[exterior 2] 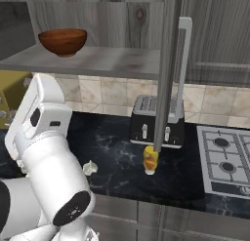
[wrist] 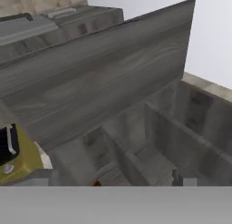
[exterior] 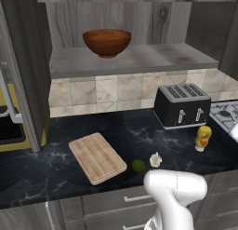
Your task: Open the cabinet. Place the bowl and condiment on the counter. Then place the lime and garlic on the cutting board.
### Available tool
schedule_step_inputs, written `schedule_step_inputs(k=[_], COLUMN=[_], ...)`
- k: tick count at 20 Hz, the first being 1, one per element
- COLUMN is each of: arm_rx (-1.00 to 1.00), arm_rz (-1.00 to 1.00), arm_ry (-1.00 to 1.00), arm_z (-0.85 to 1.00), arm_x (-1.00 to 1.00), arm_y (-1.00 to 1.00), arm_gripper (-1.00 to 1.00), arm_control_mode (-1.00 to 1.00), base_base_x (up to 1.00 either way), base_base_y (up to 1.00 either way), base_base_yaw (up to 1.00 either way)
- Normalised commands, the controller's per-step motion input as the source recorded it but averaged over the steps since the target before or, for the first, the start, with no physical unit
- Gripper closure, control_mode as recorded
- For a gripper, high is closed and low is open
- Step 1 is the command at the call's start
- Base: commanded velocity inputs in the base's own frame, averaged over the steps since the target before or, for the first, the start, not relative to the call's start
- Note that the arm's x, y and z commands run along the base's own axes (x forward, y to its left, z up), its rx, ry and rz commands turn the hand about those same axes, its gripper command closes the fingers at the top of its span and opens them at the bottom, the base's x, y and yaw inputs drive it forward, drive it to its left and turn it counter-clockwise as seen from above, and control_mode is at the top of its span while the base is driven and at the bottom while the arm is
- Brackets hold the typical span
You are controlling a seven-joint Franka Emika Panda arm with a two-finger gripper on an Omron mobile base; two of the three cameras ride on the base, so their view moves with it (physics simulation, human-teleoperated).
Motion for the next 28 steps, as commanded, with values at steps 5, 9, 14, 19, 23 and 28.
schedule_step_inputs(k=[5, 9, 14, 19, 23, 28], arm_rx=[-0.2, -0.27, -0.32, -0.32, -0.22, -0.07], arm_rz=[-0.18, -0.22, -0.17, -0.08, -0.03, 0.0], arm_ry=[-0.01, 0.0, 0.0, 0.01, 0.02, 0.03], arm_z=[0.01, -0.01, -0.01, -0.01, 0.0, 0.0], arm_x=[0.0, 0.08, 0.37, 0.5, 0.23, 0.04], arm_y=[0.34, 0.0, 0.01, 0.18, 0.12, 0.0], arm_gripper=[-1.0, -1.0, -1.0, -1.0, -1.0, -1.0], arm_control_mode=[-1.0, -1.0, -1.0, -1.0, -1.0, -1.0], base_base_x=[0.0, 0.0, 0.0, 0.0, 0.0, 0.0], base_base_y=[0.0, 0.0, 0.0, 0.0, 0.0, 0.0], base_base_yaw=[0.0, 0.0, 0.0, 0.0, 0.0, 0.0])
